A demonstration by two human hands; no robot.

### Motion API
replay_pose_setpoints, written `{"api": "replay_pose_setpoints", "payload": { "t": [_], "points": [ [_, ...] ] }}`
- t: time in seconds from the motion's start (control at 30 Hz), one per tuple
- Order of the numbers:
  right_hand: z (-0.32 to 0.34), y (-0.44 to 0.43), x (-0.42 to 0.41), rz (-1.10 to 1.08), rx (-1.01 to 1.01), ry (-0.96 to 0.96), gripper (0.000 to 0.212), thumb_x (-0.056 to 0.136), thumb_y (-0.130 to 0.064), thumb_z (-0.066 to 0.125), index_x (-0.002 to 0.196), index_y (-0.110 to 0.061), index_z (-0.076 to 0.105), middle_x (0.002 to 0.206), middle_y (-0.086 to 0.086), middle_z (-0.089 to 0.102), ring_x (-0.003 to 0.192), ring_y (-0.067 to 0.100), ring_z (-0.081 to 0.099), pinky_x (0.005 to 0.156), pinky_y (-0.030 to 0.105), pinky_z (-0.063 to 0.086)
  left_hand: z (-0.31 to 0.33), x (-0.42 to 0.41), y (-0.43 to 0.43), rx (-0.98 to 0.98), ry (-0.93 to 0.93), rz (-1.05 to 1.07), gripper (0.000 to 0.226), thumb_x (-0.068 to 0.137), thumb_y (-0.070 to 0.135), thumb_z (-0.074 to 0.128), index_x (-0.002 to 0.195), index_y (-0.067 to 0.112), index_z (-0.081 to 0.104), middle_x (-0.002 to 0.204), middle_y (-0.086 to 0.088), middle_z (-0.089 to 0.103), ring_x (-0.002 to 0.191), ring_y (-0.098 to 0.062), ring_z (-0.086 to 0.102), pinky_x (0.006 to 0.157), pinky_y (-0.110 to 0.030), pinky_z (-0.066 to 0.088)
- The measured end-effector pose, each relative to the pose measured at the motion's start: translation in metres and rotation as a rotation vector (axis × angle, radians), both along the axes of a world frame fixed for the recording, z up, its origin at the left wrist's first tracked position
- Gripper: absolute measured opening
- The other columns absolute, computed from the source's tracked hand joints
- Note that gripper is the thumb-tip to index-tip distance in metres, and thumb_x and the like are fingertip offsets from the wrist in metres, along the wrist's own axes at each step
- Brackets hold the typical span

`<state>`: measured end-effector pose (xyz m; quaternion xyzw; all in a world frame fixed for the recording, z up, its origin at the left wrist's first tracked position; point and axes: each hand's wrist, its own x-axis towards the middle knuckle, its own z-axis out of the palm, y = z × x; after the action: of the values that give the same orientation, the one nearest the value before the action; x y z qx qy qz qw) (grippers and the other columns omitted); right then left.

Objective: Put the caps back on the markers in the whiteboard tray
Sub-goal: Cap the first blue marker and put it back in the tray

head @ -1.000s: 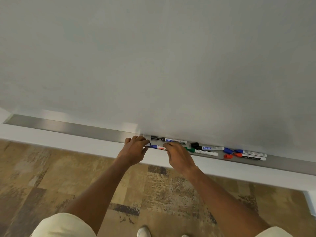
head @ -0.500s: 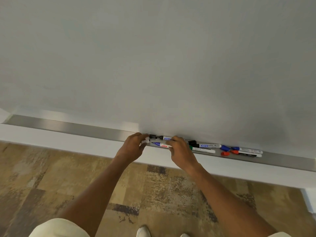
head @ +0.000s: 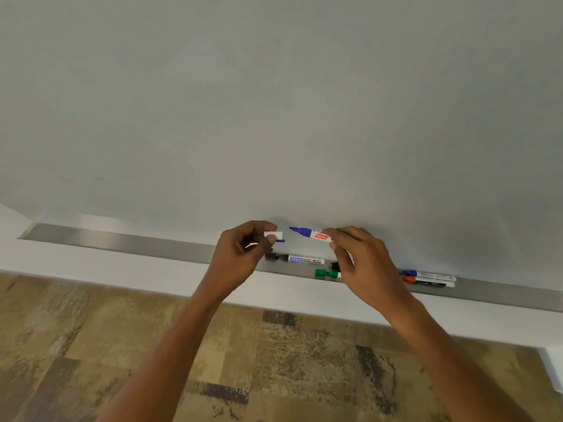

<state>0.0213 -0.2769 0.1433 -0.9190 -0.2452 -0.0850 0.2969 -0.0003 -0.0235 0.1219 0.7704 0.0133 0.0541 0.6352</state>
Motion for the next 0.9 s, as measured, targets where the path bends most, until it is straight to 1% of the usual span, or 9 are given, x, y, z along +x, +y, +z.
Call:
{"api": "replay_pose_setpoints", "payload": {
  "t": [0.1, 0.17, 0.23, 0.4, 0.5, 0.57, 0.67, 0.77, 0.9],
  "points": [
    [0.007, -0.004, -0.009, 0.004, -0.02, 0.022, 0.035, 0.096, -0.011, 0.059, 0.131, -0.015, 0.06, 0.121, 0.006, 0.066, 0.11, 0.022, 0.06, 0.086, 0.035, 0.06, 0.006, -0.006, -0.006, -0.168, 0.029, 0.023, 0.015, 0.092, 0.011, 0.073, 0.107, 0.015, 0.074, 0.097, -0.006, 0.08, 0.088, -0.028, 0.077, 0.086, -0.036, 0.062],
    [0.009, -0.006, -0.015, 0.011, -0.032, 0.032, 0.037, 0.095, -0.013, 0.06, 0.132, -0.016, 0.059, 0.123, 0.006, 0.065, 0.114, 0.022, 0.058, 0.086, 0.034, 0.061, 0.008, -0.009, -0.009, -0.208, 0.044, 0.023, 0.016, 0.092, 0.011, 0.072, 0.108, 0.013, 0.075, 0.099, -0.01, 0.079, 0.091, -0.03, 0.076, 0.09, -0.046, 0.061],
    [0.012, -0.007, -0.019, 0.018, -0.035, 0.03, 0.039, 0.094, -0.014, 0.062, 0.132, -0.017, 0.059, 0.123, 0.006, 0.065, 0.114, 0.022, 0.057, 0.084, 0.034, 0.061, 0.01, -0.01, -0.01, -0.22, 0.045, 0.017, 0.017, 0.093, 0.012, 0.072, 0.109, 0.014, 0.075, 0.101, -0.011, 0.079, 0.094, -0.03, 0.076, 0.092, -0.049, 0.06],
    [0.017, -0.006, -0.024, 0.03, -0.044, 0.019, 0.039, 0.092, -0.011, 0.065, 0.13, -0.016, 0.06, 0.123, 0.006, 0.066, 0.112, 0.024, 0.058, 0.085, 0.036, 0.061, 0.012, -0.015, -0.009, -0.217, 0.069, -0.027, 0.019, 0.094, 0.014, 0.071, 0.113, 0.012, 0.074, 0.105, -0.008, 0.08, 0.098, -0.03, 0.075, 0.092, -0.047, 0.061],
    [0.019, -0.003, -0.026, 0.056, -0.041, 0.018, 0.039, 0.091, -0.01, 0.066, 0.129, -0.016, 0.061, 0.122, 0.005, 0.065, 0.111, 0.024, 0.058, 0.083, 0.035, 0.061, 0.011, -0.019, -0.012, -0.207, 0.075, -0.063, 0.021, 0.093, 0.018, 0.072, 0.115, 0.015, 0.073, 0.104, -0.007, 0.08, 0.097, -0.028, 0.076, 0.087, -0.039, 0.063],
    [0.018, 0.001, -0.026, 0.084, -0.021, 0.016, 0.035, 0.093, -0.013, 0.065, 0.128, -0.015, 0.062, 0.12, 0.003, 0.066, 0.11, 0.021, 0.057, 0.084, 0.034, 0.061, 0.009, -0.023, -0.017, -0.28, 0.098, -0.074, 0.025, 0.09, 0.02, 0.075, 0.115, 0.016, 0.072, 0.101, -0.009, 0.08, 0.094, -0.026, 0.077, 0.083, -0.033, 0.062],
    [0.015, 0.003, -0.025, 0.082, 0.019, 0.049, 0.033, 0.094, -0.02, 0.062, 0.126, -0.015, 0.063, 0.117, 0.002, 0.067, 0.106, 0.017, 0.058, 0.084, 0.037, 0.059, 0.004, -0.027, -0.023, -0.414, 0.148, -0.027, 0.022, 0.085, 0.021, 0.079, 0.105, 0.014, 0.077, 0.095, -0.012, 0.08, 0.085, -0.024, 0.077, 0.078, -0.028, 0.061],
    [0.009, 0.005, -0.024, 0.07, 0.022, 0.083, 0.031, 0.095, -0.024, 0.062, 0.124, -0.014, 0.065, 0.112, 0.003, 0.069, 0.098, 0.019, 0.063, 0.08, 0.04, 0.06, -0.003, -0.031, -0.026, -0.519, 0.181, 0.024, 0.02, 0.081, 0.019, 0.08, 0.099, 0.012, 0.08, 0.089, -0.013, 0.08, 0.081, -0.021, 0.076, 0.078, -0.028, 0.062],
    [0.001, 0.012, -0.025, 0.085, 0.006, 0.076, 0.027, 0.097, -0.026, 0.06, 0.12, -0.014, 0.066, 0.1, 0.002, 0.069, 0.085, 0.017, 0.062, 0.071, 0.039, 0.058, -0.006, -0.032, -0.028, -0.643, 0.217, 0.082, 0.03, 0.073, 0.02, 0.083, 0.099, 0.007, 0.081, 0.092, -0.019, 0.08, 0.084, -0.025, 0.077, 0.081, -0.031, 0.063]
  ]
}}
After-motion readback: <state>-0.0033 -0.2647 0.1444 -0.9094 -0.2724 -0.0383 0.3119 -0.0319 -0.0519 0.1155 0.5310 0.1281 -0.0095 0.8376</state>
